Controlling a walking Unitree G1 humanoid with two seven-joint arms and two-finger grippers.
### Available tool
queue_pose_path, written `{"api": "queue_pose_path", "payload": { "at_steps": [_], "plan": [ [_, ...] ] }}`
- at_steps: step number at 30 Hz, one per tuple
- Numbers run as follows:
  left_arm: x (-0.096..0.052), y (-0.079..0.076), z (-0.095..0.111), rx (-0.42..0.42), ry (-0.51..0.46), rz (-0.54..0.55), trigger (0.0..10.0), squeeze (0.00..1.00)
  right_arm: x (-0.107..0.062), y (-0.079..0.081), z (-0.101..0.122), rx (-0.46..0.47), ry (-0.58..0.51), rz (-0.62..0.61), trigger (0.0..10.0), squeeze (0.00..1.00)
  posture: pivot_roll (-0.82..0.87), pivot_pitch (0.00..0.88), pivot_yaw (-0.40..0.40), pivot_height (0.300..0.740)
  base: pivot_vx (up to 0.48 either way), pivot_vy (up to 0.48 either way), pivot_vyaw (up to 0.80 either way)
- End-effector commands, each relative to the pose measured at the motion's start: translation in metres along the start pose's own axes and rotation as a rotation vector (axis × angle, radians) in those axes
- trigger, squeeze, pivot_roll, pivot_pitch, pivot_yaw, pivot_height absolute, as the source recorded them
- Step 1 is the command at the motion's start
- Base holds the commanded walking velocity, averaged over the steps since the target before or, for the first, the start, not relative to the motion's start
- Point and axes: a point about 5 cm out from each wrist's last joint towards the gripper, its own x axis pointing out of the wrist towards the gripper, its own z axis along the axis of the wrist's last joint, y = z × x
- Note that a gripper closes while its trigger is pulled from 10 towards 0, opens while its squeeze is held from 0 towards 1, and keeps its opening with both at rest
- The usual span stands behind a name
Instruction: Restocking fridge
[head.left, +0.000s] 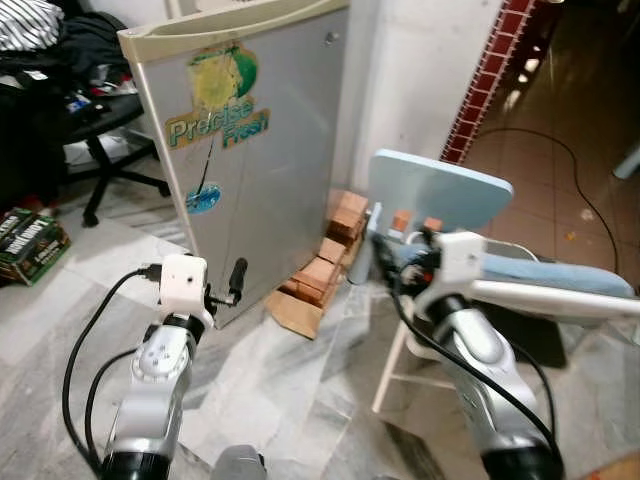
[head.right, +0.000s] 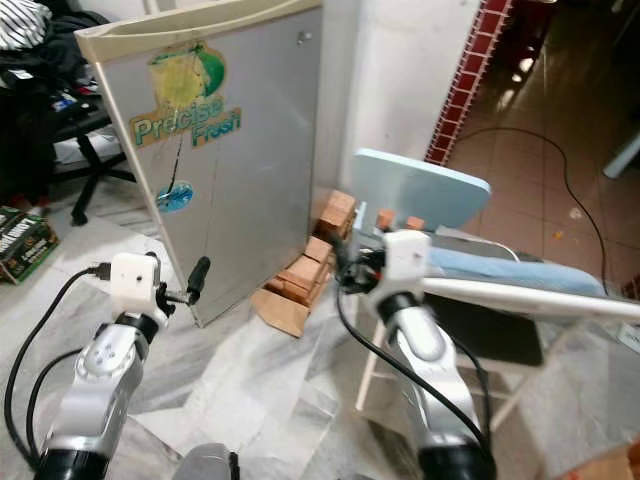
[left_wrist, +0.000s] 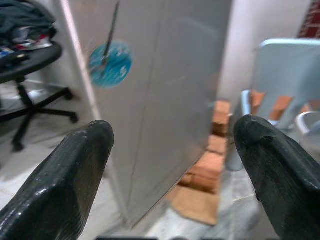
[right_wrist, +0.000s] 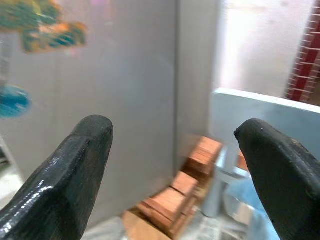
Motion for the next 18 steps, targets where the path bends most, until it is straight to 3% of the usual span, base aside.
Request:
{"api": "queue_pose_path", "payload": {
  "at_steps": [1, 7, 14, 18],
  "plan": [
    [-0.0034, 0.0096, 0.0023, 0.035, -0.006, 0.03, 10.0, 0.0, -0.0027, -0.0015, 0.004, -0.019, -0.027, -0.03, 10.0, 0.0, 0.01, 0.0, -0.041, 0.74, 0.0, 0.48, 0.0],
    [-0.0048, 0.0169, 0.0007, 0.049, 0.004, 0.042, 10.0, 0.0, -0.0042, -0.0083, 0.0014, -0.019, -0.026, -0.083, 10.0, 0.0, 0.0, 0.0, -0.041, 0.74, 0.0, 0.48, 0.0],
    [-0.0084, 0.0086, -0.0043, 0.088, 0.022, -0.015, 10.0, 0.0, -0.001, -0.0077, 0.0017, -0.032, -0.028, -0.085, 10.0, 0.0, 0.01, 0.0, -0.043, 0.74, 0.0, 0.48, -0.8],
    [-0.0057, 0.0127, -0.0026, 0.078, 0.015, 0.012, 10.0, 0.0, 0.0002, -0.009, 0.0011, -0.038, -0.029, -0.091, 10.0, 0.0, 0.01, 0.0, -0.044, 0.74, 0.0, 0.48, -0.8]
  ]
}}
